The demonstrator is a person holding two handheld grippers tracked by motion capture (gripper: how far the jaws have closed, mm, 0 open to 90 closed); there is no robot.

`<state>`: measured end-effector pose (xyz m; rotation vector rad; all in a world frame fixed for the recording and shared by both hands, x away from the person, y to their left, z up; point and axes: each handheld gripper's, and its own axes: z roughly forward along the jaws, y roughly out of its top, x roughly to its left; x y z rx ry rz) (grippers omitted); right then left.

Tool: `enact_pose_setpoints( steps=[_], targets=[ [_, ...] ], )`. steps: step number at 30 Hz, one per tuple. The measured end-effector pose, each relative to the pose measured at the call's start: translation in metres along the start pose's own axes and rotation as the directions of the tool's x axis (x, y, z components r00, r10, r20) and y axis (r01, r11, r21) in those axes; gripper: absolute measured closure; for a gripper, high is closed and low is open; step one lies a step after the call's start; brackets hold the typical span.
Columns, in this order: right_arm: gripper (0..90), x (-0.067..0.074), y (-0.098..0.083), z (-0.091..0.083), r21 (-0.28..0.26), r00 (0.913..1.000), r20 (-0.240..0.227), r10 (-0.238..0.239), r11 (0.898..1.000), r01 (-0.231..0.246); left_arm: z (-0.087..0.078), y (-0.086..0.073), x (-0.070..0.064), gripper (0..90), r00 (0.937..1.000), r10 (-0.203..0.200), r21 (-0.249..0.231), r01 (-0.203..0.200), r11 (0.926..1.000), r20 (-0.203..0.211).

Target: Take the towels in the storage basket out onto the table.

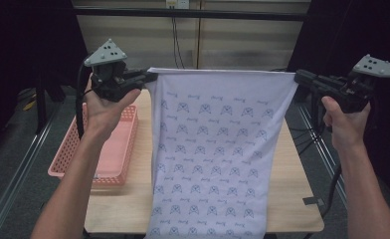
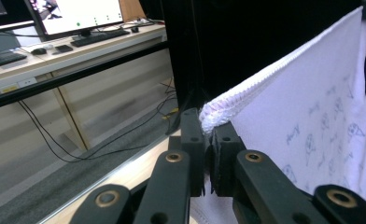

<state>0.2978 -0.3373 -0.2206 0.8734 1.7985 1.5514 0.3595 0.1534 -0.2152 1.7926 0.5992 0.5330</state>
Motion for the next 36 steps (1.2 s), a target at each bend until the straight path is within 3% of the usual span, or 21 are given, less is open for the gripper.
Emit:
enact_pose_setpoints(
  steps=[2,5,7,10,13,15,16,17,18,19,20,21,22,24,25,27,31,32,34,36],
  targets=[
    [87.6,-0.002,-0.002,0.006,0.014,0.9998,0.018,-0.003,1.000,0.002,0.009,-0.008,0.001,86.5,0.9997,0.025,0.047,-0.024,0.9986,-0.008],
    [87.6,-0.010,-0.017,0.016,0.037,0.9996,0.013,0.027,0.999,-0.027,0.026,-0.038,0.010,86.3,0.9985,-0.044,0.077,0.041,0.9962,0.033],
    [87.6,-0.016,-0.033,0.026,0.069,0.9988,0.014,0.047,0.996,-0.048,0.042,-0.061,0.017,86.1,0.9970,-0.072,0.130,0.068,0.9891,0.026],
    [87.6,-0.024,-0.056,0.046,0.126,0.9971,0.025,0.072,0.989,-0.075,0.068,-0.089,0.028,85.7,0.9891,-0.147,0.170,0.143,0.9750,0.011],
    [87.5,-0.038,-0.080,0.075,0.189,0.9941,0.045,0.098,0.976,-0.105,0.087,-0.103,0.038,85.3,0.9853,-0.170,0.207,0.170,0.9636,-0.015],
    [87.3,-0.050,-0.094,0.094,0.230,0.9905,0.070,0.118,0.964,-0.131,0.102,-0.114,0.048,83.2,0.9768,-0.211,0.213,0.214,0.9533,-0.035],
    [86.5,-0.055,-0.099,0.101,0.247,0.9888,0.078,0.127,0.958,-0.143,0.111,-0.121,0.053,78.8,0.9707,-0.233,0.224,0.240,0.9445,-0.060],
    [78.5,-0.060,-0.108,0.112,0.273,0.9864,0.120,0.112,0.952,-0.142,0.117,-0.126,0.056,68.0,0.9645,-0.254,0.229,0.264,0.9370,-0.074],
    [72.2,-0.064,-0.114,0.119,0.296,0.9802,0.170,0.101,0.943,-0.149,0.121,-0.131,0.057,63.6,0.9551,-0.280,0.224,0.295,0.9288,-0.097],
    [68.7,-0.066,-0.120,0.124,0.322,0.9773,0.189,0.096,0.934,-0.154,0.124,-0.134,0.058,58.1,0.9514,-0.287,0.232,0.306,0.9235,-0.112],
    [66.9,-0.068,-0.125,0.127,0.330,0.9735,0.212,0.086,0.931,-0.154,0.126,-0.136,0.056,54.9,0.9526,-0.286,0.233,0.303,0.9240,-0.103],
    [66.8,-0.069,-0.129,0.126,0.324,0.9729,0.204,0.108,0.931,-0.171,0.127,-0.137,0.055,54.5,0.9535,-0.287,0.229,0.301,0.9257,-0.091],
    [66.2,-0.068,-0.131,0.126,0.320,0.9750,0.188,0.118,0.931,-0.174,0.127,-0.138,0.053,54.5,0.9565,-0.278,0.230,0.291,0.9287,-0.087],
    [65.4,-0.063,-0.135,0.121,0.326,0.9801,0.169,0.104,0.933,-0.155,0.126,-0.138,0.051,54.7,0.9576,-0.277,0.228,0.288,0.9302,-0.081],
    [65.1,-0.060,-0.137,0.116,0.321,0.9833,0.146,0.109,0.935,-0.151,0.124,-0.139,0.050,54.8,0.9549,-0.284,0.221,0.296,0.9291,-0.087],
    [63.6,-0.053,-0.141,0.107,0.308,0.9845,0.117,0.131,0.938,-0.161,0.120,-0.139,0.046,57.5,0.9586,-0.277,0.232,0.285,0.9300,-0.067],
    [60.8,-0.027,-0.151,0.085,0.328,0.9928,0.042,0.112,0.937,-0.120,0.105,-0.144,0.026,64.0,0.9646,-0.262,0.243,0.261,0.9340,-0.030],
    [60.0,-0.020,-0.155,0.080,0.337,0.9939,0.023,0.108,0.935,-0.109,0.102,-0.145,0.020,64.7,0.9666,-0.256,0.252,0.248,0.9353,-0.001],
    [58.9,-0.010,-0.162,0.070,0.345,0.9940,0.002,0.109,0.933,-0.103,0.094,-0.147,0.004,68.0,0.9763,-0.215,0.267,0.201,0.9427,0.026],
    [57.9,0.002,-0.171,0.057,0.350,0.9914,-0.023,0.128,0.930,-0.112,0.086,-0.152,-0.007,70.4,0.9763,-0.209,0.275,0.185,0.9432,0.058]
  ],
)
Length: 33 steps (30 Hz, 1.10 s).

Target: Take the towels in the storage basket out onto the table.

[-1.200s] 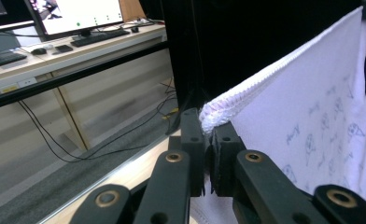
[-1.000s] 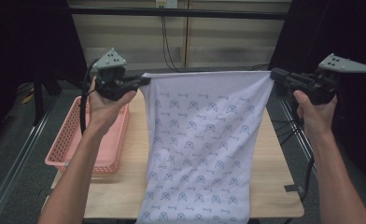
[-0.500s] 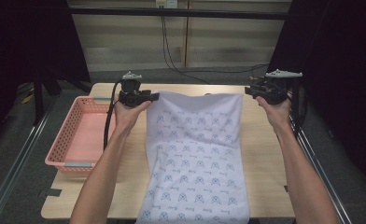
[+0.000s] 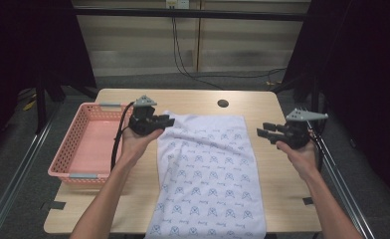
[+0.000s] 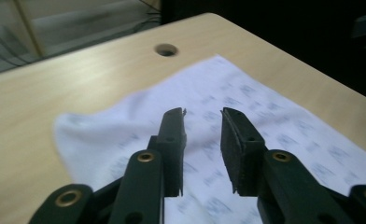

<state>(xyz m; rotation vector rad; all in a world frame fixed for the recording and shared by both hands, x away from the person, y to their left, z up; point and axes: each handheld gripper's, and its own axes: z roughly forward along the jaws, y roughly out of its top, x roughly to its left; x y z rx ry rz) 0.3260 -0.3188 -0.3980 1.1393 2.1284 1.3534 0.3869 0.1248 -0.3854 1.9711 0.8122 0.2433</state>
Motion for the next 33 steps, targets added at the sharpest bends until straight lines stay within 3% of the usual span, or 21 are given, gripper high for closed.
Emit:
enact_pose_setpoints(
  steps=[4,7,12,17,20,22,23,26,31,33],
  targets=[
    [56.8,0.023,-0.030,-0.009,0.045,0.9984,-0.055,0.011,0.999,-0.008,-0.011,-0.027,-0.022,74.3,0.9966,0.017,0.018,-0.019,0.9997,0.080],
    [56.7,0.043,-0.055,-0.011,0.112,0.9958,-0.091,-0.006,0.994,0.016,-0.015,-0.050,-0.032,76.2,0.9943,0.020,0.062,-0.027,0.9977,0.105],
    [55.3,0.061,-0.090,-0.011,0.200,0.9950,-0.099,0.015,0.980,0.005,-0.020,-0.093,-0.042,78.3,0.9937,-0.018,0.134,0.002,0.9909,0.111],
    [51.0,0.065,-0.112,-0.009,0.262,0.9953,-0.095,0.018,0.965,0.007,-0.030,-0.127,-0.051,80.2,0.9936,-0.033,0.174,0.014,0.9847,0.108],
    [49.6,0.069,-0.116,-0.002,0.291,0.9948,-0.101,-0.001,0.956,0.031,-0.029,-0.137,-0.052,80.8,0.9931,-0.044,0.211,0.020,0.9773,0.109],
    [49.5,0.074,-0.117,0.003,0.315,0.9939,-0.107,-0.028,0.947,0.060,-0.027,-0.139,-0.052,80.7,0.9952,-0.036,0.213,0.015,0.9770,0.092],
    [49.8,0.076,-0.119,0.006,0.330,0.9931,-0.106,-0.051,0.940,0.084,-0.025,-0.139,-0.050,80.1,0.9956,-0.036,0.216,0.016,0.9763,0.087],
    [57.8,0.079,-0.120,0.006,0.328,0.9874,-0.090,-0.130,0.932,0.153,-0.021,-0.140,-0.044,79.4,0.9958,-0.057,0.224,0.039,0.9738,0.071],
    [80.2,0.072,-0.121,0.000,0.332,0.9890,-0.086,-0.120,0.933,0.142,-0.015,-0.141,-0.040,78.1,0.9955,-0.071,0.234,0.054,0.9708,0.064],
    [83.4,0.065,-0.122,-0.004,0.334,0.9917,-0.088,-0.094,0.935,0.118,-0.013,-0.141,-0.041,78.1,0.9958,-0.072,0.242,0.056,0.9687,0.057]
  ],
)
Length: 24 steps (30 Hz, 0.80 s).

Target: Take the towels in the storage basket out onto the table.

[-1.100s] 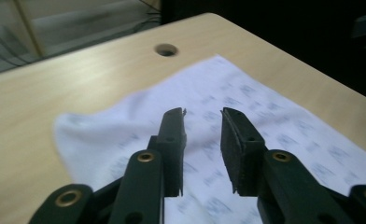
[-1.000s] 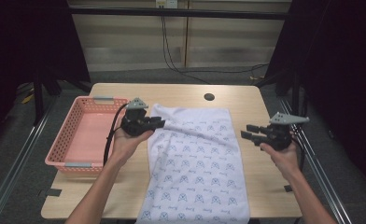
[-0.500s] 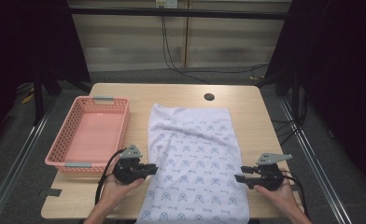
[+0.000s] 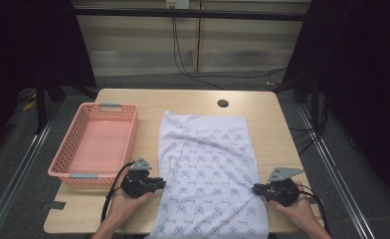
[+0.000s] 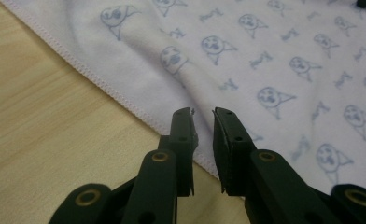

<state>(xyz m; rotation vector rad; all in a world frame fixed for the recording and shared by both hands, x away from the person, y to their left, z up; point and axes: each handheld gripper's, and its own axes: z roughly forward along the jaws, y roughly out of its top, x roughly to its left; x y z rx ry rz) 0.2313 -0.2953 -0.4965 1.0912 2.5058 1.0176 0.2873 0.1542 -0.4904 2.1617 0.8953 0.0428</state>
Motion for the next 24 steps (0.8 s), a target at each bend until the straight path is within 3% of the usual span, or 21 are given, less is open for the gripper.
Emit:
enact_pose_setpoints(
  steps=[4,7,9,13,14,15,17,19,21,24],
  targets=[
    [84.0,-0.006,-0.004,-0.005,-0.002,0.9998,0.010,0.018,1.000,-0.018,0.007,0.000,-0.006,78.3,0.9991,0.042,0.036,-0.042,0.9985,0.002],
    [84.1,-0.012,-0.008,-0.009,0.003,0.9988,0.028,0.040,0.999,-0.041,0.012,0.002,-0.012,74.0,0.9974,0.066,0.043,-0.067,0.9969,0.029],
    [83.9,-0.016,-0.010,-0.011,-0.002,0.9981,0.035,0.050,0.999,-0.050,0.013,0.003,-0.016,75.0,0.9943,0.107,0.054,-0.106,0.9929,-0.008],
    [80.9,-0.017,-0.012,-0.012,-0.003,0.9976,0.033,0.061,0.998,-0.061,0.013,0.005,-0.012,86.8,0.9926,0.118,0.061,-0.116,0.9914,-0.028],
    [78.9,-0.017,-0.012,-0.012,-0.004,0.9975,0.031,0.064,0.998,-0.064,0.012,0.006,-0.011,86.7,0.9902,0.131,0.081,-0.127,0.9886,-0.049],
    [75.7,-0.017,-0.012,-0.012,-0.006,0.9977,0.027,0.063,0.998,-0.062,0.011,0.007,-0.010,86.7,0.9848,0.140,0.081,-0.132,0.9880,-0.103],
    [68.5,-0.015,-0.012,-0.011,-0.014,0.9973,0.013,0.072,0.997,-0.072,0.010,0.007,-0.003,86.6,0.9872,0.111,0.074,-0.103,0.9919,-0.114],
    [66.7,-0.011,-0.012,-0.011,-0.010,0.9977,0.024,0.063,0.998,-0.063,0.006,0.006,0.002,86.6,0.9829,0.111,0.079,-0.100,0.9919,-0.147],
    [66.6,-0.011,-0.012,-0.011,-0.013,0.9976,0.017,0.068,0.998,-0.067,0.005,0.005,0.001,86.3,0.9864,0.080,0.075,-0.069,0.9948,-0.144],
    [75.8,-0.009,-0.013,-0.013,-0.006,0.9983,0.018,0.056,0.998,-0.056,0.002,-0.001,-0.007,85.6,0.9900,0.095,0.081,-0.086,0.9929,-0.104]
  ],
)
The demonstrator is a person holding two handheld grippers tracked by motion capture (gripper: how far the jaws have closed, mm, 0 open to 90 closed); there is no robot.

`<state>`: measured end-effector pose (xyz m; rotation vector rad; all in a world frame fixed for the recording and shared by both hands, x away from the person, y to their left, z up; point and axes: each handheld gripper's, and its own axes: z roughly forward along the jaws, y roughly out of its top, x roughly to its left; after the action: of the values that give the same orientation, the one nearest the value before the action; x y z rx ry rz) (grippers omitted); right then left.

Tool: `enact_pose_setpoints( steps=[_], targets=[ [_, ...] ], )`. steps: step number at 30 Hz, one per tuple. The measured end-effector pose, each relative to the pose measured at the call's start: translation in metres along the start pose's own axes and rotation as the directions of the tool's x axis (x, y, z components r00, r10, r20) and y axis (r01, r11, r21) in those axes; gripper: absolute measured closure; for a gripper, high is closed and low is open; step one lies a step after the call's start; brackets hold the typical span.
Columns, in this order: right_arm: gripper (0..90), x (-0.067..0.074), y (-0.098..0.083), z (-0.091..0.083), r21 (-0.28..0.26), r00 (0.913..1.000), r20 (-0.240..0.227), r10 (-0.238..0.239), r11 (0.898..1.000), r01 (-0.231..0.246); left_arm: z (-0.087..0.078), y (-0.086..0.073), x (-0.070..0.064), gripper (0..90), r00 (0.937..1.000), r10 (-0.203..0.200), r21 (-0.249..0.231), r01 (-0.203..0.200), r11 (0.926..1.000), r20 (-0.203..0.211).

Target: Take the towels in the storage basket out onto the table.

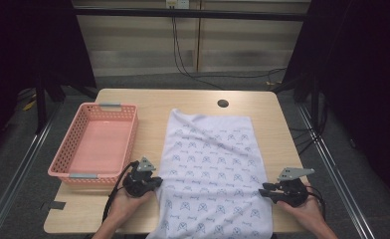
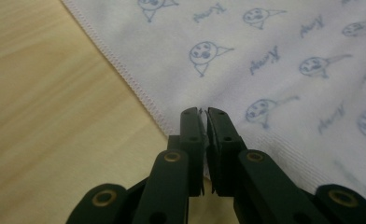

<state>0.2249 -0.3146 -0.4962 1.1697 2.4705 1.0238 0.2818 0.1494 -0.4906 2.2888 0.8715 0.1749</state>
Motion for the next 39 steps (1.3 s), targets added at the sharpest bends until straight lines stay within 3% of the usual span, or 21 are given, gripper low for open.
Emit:
enact_pose_setpoints(
  steps=[1,2,6,11,13,15,17,19,20,21,23,25,27,29,31,34,35,36,39],
  targets=[
    [84.3,0.001,-0.001,-0.001,0.005,0.9999,-0.015,0.002,1.000,-0.002,-0.002,-0.002,-0.001,86.6,0.9999,0.004,0.008,-0.004,1.0000,0.013],
    [86.0,0.002,-0.002,-0.002,0.015,0.9995,-0.030,0.007,1.000,-0.007,-0.004,-0.006,-0.002,87.1,0.9998,0.008,0.000,-0.008,1.0000,0.021],
    [87.4,0.009,-0.009,-0.009,0.029,0.9983,-0.058,-0.002,1.000,0.004,-0.015,-0.019,-0.008,89.3,0.9976,-0.002,0.009,0.002,1.0000,0.069],
    [87.1,0.020,-0.014,-0.017,0.065,0.9944,-0.103,-0.022,0.997,0.029,-0.025,-0.027,-0.022,90.0,0.9916,0.029,0.054,-0.036,0.9979,0.126],
    [80.2,0.022,-0.013,-0.018,0.066,0.9930,-0.115,-0.026,0.997,0.034,-0.024,-0.025,-0.018,89.8,0.9877,0.002,0.021,-0.005,0.9998,0.156],
    [72.6,0.019,-0.011,-0.019,0.029,0.9943,-0.106,-0.008,1.000,0.011,-0.026,-0.020,-0.010,83.4,0.9797,-0.064,-0.045,0.073,0.9963,0.190],
    [66.9,0.012,-0.003,-0.020,-0.020,0.9966,-0.082,0.013,1.000,-0.015,-0.026,-0.012,-0.009,81.4,0.9810,-0.040,-0.074,0.055,0.9958,0.190],
    [66.0,0.006,0.005,-0.017,-0.046,0.9972,-0.070,0.024,0.999,-0.027,-0.020,-0.004,-0.007,78.7,0.9788,-0.046,-0.085,0.064,0.9943,0.199],
    [63.5,0.004,0.008,-0.015,-0.052,0.9976,-0.063,0.028,0.998,-0.031,-0.015,0.001,-0.006,77.8,0.9807,-0.062,-0.076,0.077,0.9942,0.186],
    [62.2,0.001,0.012,-0.011,-0.054,0.9978,-0.054,0.037,0.998,-0.040,-0.009,0.008,-0.006,77.0,0.9838,-0.052,-0.065,0.064,0.9959,0.172],
    [59.1,-0.005,0.020,-0.003,-0.055,0.9987,-0.035,0.036,0.998,-0.038,-0.001,0.017,-0.003,76.3,0.9833,-0.032,-0.070,0.045,0.9965,0.179],
    [55.7,-0.011,0.028,0.007,-0.050,0.9983,-0.030,0.049,0.997,-0.051,0.008,0.026,0.002,73.8,0.9888,-0.022,-0.056,0.030,0.9980,0.148],
    [52.6,-0.017,0.034,0.019,-0.035,0.9986,-0.017,0.051,0.998,-0.051,0.015,0.032,0.007,71.2,0.9887,-0.039,-0.064,0.049,0.9968,0.145],
    [51.5,-0.019,0.037,0.029,-0.001,0.9991,0.003,0.042,0.999,-0.042,0.020,0.039,0.008,69.9,0.9900,-0.030,-0.056,0.038,0.9977,0.138],
    [51.0,-0.019,0.037,0.034,-0.004,0.9996,0.013,0.026,1.000,-0.026,0.026,0.042,0.009,66.2,0.9926,-0.012,-0.057,0.019,0.9982,0.121],
    [61.6,-0.013,0.035,0.033,0.008,0.9978,0.057,-0.033,0.999,0.032,0.033,0.041,0.012,60.3,0.9955,-0.013,-0.054,0.018,0.9984,0.094],
    [68.0,-0.011,0.034,0.032,0.010,0.9979,0.054,-0.038,0.999,0.037,0.034,0.041,0.013,58.7,0.9977,0.001,-0.037,0.002,0.9993,0.068],
    [74.4,-0.008,0.033,0.030,0.010,0.9974,0.053,-0.050,0.999,0.049,0.036,0.040,0.013,58.2,0.9981,-0.008,-0.035,0.010,0.9993,0.061],
    [83.6,-0.002,0.028,0.027,0.011,0.9969,0.053,-0.059,0.998,0.058,0.034,0.037,0.010,69.1,0.9986,0.015,-0.029,-0.014,0.9995,0.050]
  ],
)
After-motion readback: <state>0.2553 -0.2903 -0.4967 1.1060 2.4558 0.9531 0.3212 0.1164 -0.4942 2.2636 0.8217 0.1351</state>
